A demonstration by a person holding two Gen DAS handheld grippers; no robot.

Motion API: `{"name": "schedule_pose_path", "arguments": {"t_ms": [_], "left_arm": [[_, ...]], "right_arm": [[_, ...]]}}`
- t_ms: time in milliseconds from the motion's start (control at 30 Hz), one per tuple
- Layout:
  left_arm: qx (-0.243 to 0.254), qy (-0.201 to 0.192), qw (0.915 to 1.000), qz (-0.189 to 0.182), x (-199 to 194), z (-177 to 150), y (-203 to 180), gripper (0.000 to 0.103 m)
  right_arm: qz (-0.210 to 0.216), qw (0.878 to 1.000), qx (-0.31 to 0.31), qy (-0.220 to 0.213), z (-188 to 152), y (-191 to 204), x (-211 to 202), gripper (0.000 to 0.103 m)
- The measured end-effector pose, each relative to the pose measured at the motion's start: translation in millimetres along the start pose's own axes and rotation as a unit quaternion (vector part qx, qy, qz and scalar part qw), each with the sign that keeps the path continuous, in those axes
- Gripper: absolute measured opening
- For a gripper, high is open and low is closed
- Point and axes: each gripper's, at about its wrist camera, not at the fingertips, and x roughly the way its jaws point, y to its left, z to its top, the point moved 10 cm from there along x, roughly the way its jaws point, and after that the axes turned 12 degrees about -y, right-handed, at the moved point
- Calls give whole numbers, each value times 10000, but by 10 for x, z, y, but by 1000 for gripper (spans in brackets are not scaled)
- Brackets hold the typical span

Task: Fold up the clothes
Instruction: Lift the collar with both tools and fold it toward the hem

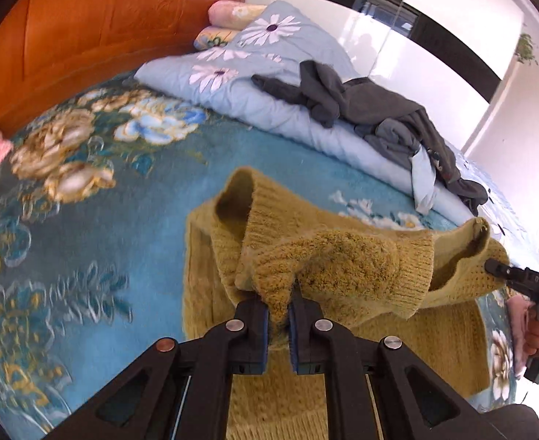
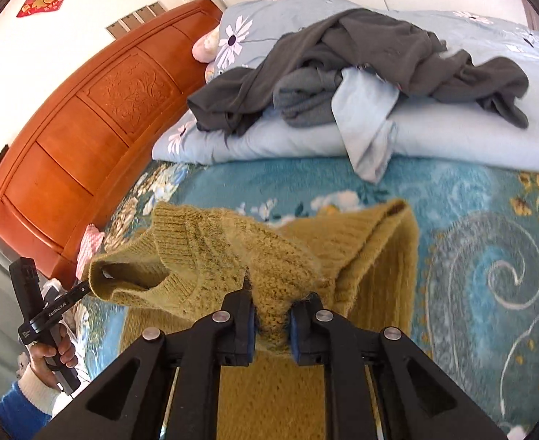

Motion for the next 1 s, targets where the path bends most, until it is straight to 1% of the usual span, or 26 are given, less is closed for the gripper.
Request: {"name": "schedule_pose_path", "arguments": {"t_ms": [67, 133, 233, 300, 333, 400, 467, 500, 533, 567, 633, 667, 733, 867, 1000], "left_arm": [[-369, 163, 9991, 136, -32, -234, 87, 12], [-674, 288, 9969, 279, -85, -404, 160, 13], [-1137, 337, 9922, 387, -222, -542, 225, 21], [-1357, 429, 9886, 494, -300, -638, 265, 33], [-1525, 481, 9858, 510, -332, -693, 286, 34], [-2052, 535, 9766, 344, -386, -797, 307, 36], [-2607, 593, 9636, 88, -413, -884, 299, 39], [-2828, 612, 9572, -21, -426, -919, 287, 41], [-2939, 604, 9539, -115, -436, -929, 260, 41], [-2973, 597, 9528, -180, -446, -920, 227, 43], [-2966, 634, 9524, -303, -438, -886, 146, 52], [-2951, 691, 9523, -357, -410, -870, 101, 57], [-2976, 809, 9504, -401, -333, -841, 35, 58], [-3129, 1121, 9426, -322, -144, -833, -26, 58], [-3113, 1304, 9411, -214, -56, -789, -78, 56]], "right_arm": [[-111, 9998, -14, 179, -253, -43, -70, 19], [-204, 9995, -93, 218, -418, -47, -162, 23], [-347, 9989, -134, 289, -603, -77, -263, 26], [-427, 9985, -7, 341, -691, -129, -343, 28], [-421, 9985, 79, 329, -727, -148, -394, 28], [-453, 9980, 293, 341, -810, -206, -478, 29], [-491, 9965, 554, 377, -895, -274, -551, 30], [-461, 9952, 776, 381, -938, -303, -589, 30], [-357, 9932, 1054, 346, -971, -314, -635, 30], [-245, 9902, 1338, 308, -1000, -323, -682, 30], [57, 9833, 1804, 235, -1031, -284, -764, 30], [187, 9804, 1941, 263, -1043, -257, -760, 32], [441, 9740, 2197, 332, -1066, -206, -745, 45], [475, 9627, 2606, 550, -1124, -194, -568, 45], [419, 9487, 3082, 574, -1135, -231, -443, 45]]}}
